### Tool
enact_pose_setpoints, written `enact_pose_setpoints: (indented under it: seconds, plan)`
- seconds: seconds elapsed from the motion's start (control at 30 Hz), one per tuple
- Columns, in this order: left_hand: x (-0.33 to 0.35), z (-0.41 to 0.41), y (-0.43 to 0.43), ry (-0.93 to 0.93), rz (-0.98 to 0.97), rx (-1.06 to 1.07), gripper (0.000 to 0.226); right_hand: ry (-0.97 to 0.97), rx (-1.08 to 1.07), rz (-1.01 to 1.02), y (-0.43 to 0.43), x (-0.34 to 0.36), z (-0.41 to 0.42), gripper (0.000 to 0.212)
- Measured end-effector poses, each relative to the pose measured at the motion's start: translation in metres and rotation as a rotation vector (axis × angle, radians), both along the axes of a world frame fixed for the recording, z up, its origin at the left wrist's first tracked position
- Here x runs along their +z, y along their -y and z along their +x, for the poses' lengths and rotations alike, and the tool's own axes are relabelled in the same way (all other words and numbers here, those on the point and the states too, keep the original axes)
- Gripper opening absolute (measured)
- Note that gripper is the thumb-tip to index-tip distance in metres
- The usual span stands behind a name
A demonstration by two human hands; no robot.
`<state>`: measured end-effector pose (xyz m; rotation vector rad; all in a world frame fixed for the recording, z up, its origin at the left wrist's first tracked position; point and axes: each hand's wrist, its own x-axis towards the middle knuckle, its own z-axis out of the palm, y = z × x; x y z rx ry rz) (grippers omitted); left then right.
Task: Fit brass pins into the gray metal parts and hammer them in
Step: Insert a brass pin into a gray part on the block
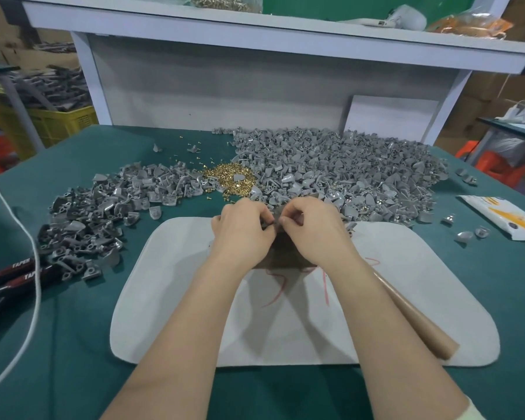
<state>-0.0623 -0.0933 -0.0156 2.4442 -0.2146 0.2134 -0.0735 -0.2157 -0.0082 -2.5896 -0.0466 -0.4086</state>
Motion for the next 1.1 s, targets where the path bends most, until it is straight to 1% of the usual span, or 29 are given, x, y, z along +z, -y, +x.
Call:
enact_pose_setpoints:
  seconds: [0.03, 0.17, 0.3, 0.53, 0.67, 0.83, 0.97, 1.1]
  plan:
    - [0.0, 0.0, 0.0, 0.003, 0.003, 0.0, 0.002, 0.001, -0.012, 0.018, -0.001, 0.0, 0.0, 0.01]
    - [0.0, -0.001, 0.001, 0.012, 0.015, 0.009, 0.012, 0.0, -0.05, 0.082, -0.003, -0.002, -0.001, 0.009]
    - [0.0, -0.001, 0.001, 0.027, 0.028, 0.012, 0.007, -0.011, -0.084, 0.113, -0.005, -0.003, 0.0, 0.008]
    - [0.001, -0.001, 0.002, 0.032, 0.055, 0.013, 0.012, -0.016, -0.1, 0.119, -0.006, -0.003, -0.001, 0.01]
    - [0.0, -0.001, 0.002, 0.044, 0.057, 0.001, 0.004, -0.025, -0.116, 0.12, -0.007, -0.003, 0.0, 0.011]
    - [0.001, -0.002, 0.0, 0.03, 0.031, -0.022, 0.005, -0.066, -0.05, 0.192, -0.002, 0.001, 0.0, 0.013]
    - [0.003, -0.003, -0.001, 0.016, 0.027, -0.031, 0.013, -0.112, 0.013, 0.154, 0.006, 0.004, 0.001, 0.017]
    - [0.003, -0.003, -0.001, 0.007, 0.033, -0.028, 0.013, -0.095, 0.048, 0.191, 0.011, 0.005, 0.002, 0.017]
